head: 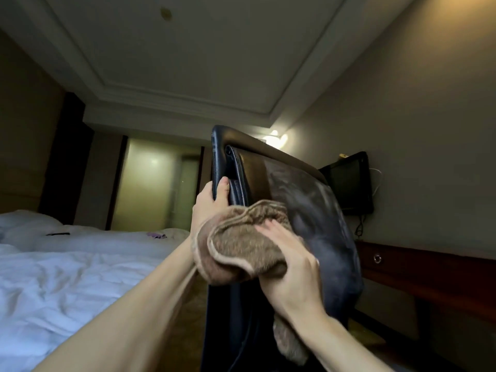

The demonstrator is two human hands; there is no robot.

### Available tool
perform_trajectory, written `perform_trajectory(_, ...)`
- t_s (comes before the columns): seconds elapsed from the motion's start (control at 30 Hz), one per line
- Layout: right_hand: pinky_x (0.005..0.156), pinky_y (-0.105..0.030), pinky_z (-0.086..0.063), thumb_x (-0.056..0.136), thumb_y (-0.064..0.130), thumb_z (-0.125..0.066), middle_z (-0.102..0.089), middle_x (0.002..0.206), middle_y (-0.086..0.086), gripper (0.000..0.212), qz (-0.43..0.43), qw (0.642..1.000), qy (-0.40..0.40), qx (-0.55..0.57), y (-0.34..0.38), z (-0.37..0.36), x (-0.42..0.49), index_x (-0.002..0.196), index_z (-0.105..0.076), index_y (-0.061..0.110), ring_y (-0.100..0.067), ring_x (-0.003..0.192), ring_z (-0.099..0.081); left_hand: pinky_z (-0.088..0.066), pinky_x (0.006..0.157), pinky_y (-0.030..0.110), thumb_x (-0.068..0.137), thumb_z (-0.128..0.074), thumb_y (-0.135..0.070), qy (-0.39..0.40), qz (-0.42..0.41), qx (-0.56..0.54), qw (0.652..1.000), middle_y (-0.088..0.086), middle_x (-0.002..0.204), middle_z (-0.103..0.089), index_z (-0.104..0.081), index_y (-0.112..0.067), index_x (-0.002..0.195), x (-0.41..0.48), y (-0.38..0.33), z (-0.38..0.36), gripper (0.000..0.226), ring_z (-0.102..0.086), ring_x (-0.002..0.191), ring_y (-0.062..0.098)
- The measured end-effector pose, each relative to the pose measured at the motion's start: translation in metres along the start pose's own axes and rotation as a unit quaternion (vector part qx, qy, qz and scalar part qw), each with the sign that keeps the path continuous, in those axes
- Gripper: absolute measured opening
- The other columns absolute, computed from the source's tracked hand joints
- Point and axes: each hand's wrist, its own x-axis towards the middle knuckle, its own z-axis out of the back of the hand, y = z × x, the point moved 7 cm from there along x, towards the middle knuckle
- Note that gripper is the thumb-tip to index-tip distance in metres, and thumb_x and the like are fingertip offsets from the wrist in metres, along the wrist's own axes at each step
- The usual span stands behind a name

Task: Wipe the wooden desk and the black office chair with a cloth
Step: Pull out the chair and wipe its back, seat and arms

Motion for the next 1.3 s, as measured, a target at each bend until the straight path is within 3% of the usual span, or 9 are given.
perform_trajectory(0.2,0.109,-0.036,-0.049,0.065,0.017,-0.067,-0.067,0.134,0.008,0.062,0.061,0.993,0.09,-0.053,-0.004,0.022,-0.022,0.125,-0.073,0.031,-0.004,0.13,-0.058,-0.044,0.083,0.035,0.109,-0.041,-0.048,-0.032,-0.026,0.082,0.996,-0.004,0.104,-0.069,-0.062,-0.023,0.107,0.006,-0.001,0.003,0.033,-0.063,0.101,0.02)
perform_trajectory(0.3,0.1,-0.022,-0.051,0.065,0.021,-0.062,-0.075,0.117,0.011,0.051,0.065,0.994,0.054,-0.076,-0.003,0.048,-0.003,0.111,-0.08,0.03,-0.006,0.113,-0.07,-0.043,0.081,0.035,0.108,-0.041,-0.05,-0.038,-0.027,0.082,0.996,-0.008,0.1,-0.069,-0.062,-0.025,0.103,0.007,-0.001,0.003,0.034,-0.064,0.099,0.019)
perform_trajectory(0.47,0.111,-0.039,-0.044,0.071,0.025,-0.057,-0.074,0.118,0.007,0.049,0.017,0.995,-0.07,-0.062,0.002,0.065,0.078,0.116,-0.076,0.028,-0.017,0.115,-0.067,-0.041,0.079,0.035,0.108,-0.04,-0.05,-0.051,-0.041,0.092,0.994,-0.013,0.093,-0.067,-0.059,-0.029,0.092,0.008,0.001,0.007,0.033,-0.063,0.094,0.018)
perform_trajectory(0.6,0.11,-0.04,-0.044,0.073,0.022,-0.056,-0.07,0.128,0.006,0.059,0.024,0.998,-0.042,-0.041,0.014,0.032,0.145,0.13,-0.068,0.03,-0.02,0.122,-0.061,-0.042,0.078,0.035,0.108,-0.04,-0.05,-0.049,-0.055,0.085,0.994,-0.005,0.095,-0.069,-0.061,-0.021,0.097,0.009,0.001,0.006,0.037,-0.061,0.094,0.021)
perform_trajectory(0.77,0.125,-0.043,-0.022,0.092,0.019,-0.063,-0.042,0.16,0.005,0.065,-0.037,0.982,0.186,-0.015,0.006,-0.052,0.146,0.151,-0.044,0.039,-0.021,0.151,-0.031,-0.045,0.087,0.039,0.106,-0.045,-0.038,-0.079,-0.028,0.084,0.993,0.016,0.117,-0.07,-0.064,-0.011,0.113,0.013,0.015,0.012,0.033,-0.062,0.111,0.037)
perform_trajectory(1.0,0.11,-0.039,-0.043,0.071,0.028,-0.057,-0.048,0.144,0.017,0.066,0.045,0.98,0.173,-0.092,0.017,-0.021,0.079,0.136,-0.056,0.04,-0.014,0.139,-0.044,-0.031,0.093,0.011,0.108,-0.042,-0.006,-0.061,0.044,0.052,0.996,0.024,0.158,-0.039,-0.029,0.006,0.154,0.009,0.032,0.007,0.049,-0.047,0.135,0.027)
perform_trajectory(1.07,0.102,-0.029,-0.041,0.068,0.026,-0.061,-0.049,0.142,0.014,0.065,0.061,0.979,0.158,-0.112,0.022,-0.014,0.053,0.131,-0.058,0.04,-0.015,0.137,-0.045,-0.034,0.093,0.005,0.111,-0.043,-0.022,-0.044,0.012,0.105,0.993,0.016,0.147,-0.053,-0.045,-0.005,0.148,0.011,0.025,0.005,0.041,-0.053,0.12,0.009)
perform_trajectory(1.13,0.102,-0.028,-0.043,0.066,0.025,-0.063,-0.051,0.141,0.01,0.064,0.066,0.979,0.153,-0.119,0.023,-0.008,0.032,0.129,-0.062,0.037,-0.018,0.137,-0.046,-0.04,0.084,0.011,0.111,-0.043,-0.035,-0.057,-0.015,0.103,0.993,-0.003,0.106,-0.066,-0.061,-0.022,0.114,0.012,0.018,0.005,0.022,-0.06,0.089,-0.005)
perform_trajectory(1.3,0.116,-0.052,-0.039,0.081,0.028,-0.075,-0.055,0.147,-0.01,0.054,0.181,0.941,0.204,-0.202,0.023,0.003,-0.028,0.134,-0.067,0.026,-0.03,0.144,-0.045,-0.034,0.071,0.029,0.11,-0.039,-0.043,-0.05,-0.062,0.111,0.991,-0.018,0.085,-0.059,-0.057,-0.024,0.097,0.009,0.011,0.004,0.03,-0.057,0.084,0.013)
